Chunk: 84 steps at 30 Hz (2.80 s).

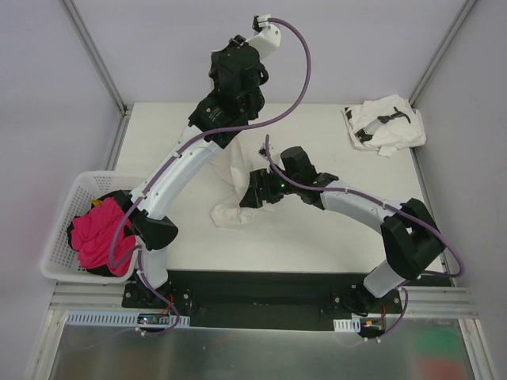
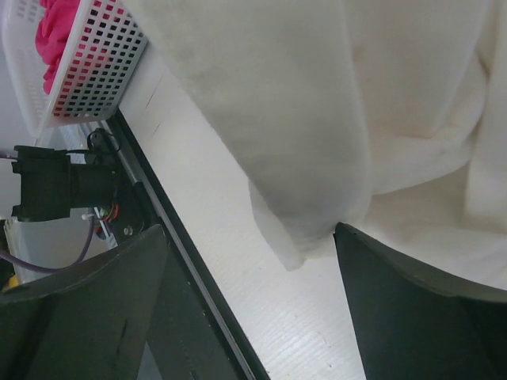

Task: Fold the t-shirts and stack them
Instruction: Flatten out the tshirt

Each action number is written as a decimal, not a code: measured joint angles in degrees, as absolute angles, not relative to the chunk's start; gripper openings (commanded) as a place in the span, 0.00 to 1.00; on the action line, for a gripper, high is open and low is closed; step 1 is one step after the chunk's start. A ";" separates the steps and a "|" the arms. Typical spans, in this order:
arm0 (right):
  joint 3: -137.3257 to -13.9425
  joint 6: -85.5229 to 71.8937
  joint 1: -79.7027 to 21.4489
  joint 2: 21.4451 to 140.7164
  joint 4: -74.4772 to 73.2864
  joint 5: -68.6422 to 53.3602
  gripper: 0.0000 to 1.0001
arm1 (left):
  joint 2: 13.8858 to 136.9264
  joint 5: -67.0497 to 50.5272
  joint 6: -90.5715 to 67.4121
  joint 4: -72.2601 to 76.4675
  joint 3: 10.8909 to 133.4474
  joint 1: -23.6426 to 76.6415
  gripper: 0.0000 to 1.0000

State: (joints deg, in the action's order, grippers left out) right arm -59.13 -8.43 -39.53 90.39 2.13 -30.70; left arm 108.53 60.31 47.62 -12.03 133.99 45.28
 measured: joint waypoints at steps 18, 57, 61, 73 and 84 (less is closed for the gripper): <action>-63.61 -9.26 -41.95 99.09 4.08 -28.75 0.61 | 107.13 59.59 47.62 -11.38 131.44 45.25 0.00; -67.29 -8.21 -21.10 84.14 -10.09 7.99 0.01 | 100.47 57.14 43.86 -9.21 115.98 43.72 0.00; -67.51 -8.69 -20.29 83.53 -10.85 13.78 0.01 | 99.90 56.77 42.92 -9.21 114.04 43.38 0.00; -73.47 -8.29 -23.99 88.73 -11.38 7.49 0.01 | 98.76 55.96 41.01 -9.23 110.43 42.30 0.00; -77.67 -12.12 -40.66 105.14 -9.65 -8.38 0.27 | 98.76 55.96 40.82 -9.23 110.43 42.28 0.00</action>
State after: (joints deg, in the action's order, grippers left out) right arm -77.67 -12.12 -40.66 105.14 -9.65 -8.38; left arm 98.76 55.96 40.82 -9.23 110.43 42.28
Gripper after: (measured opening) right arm 0.162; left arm 0.009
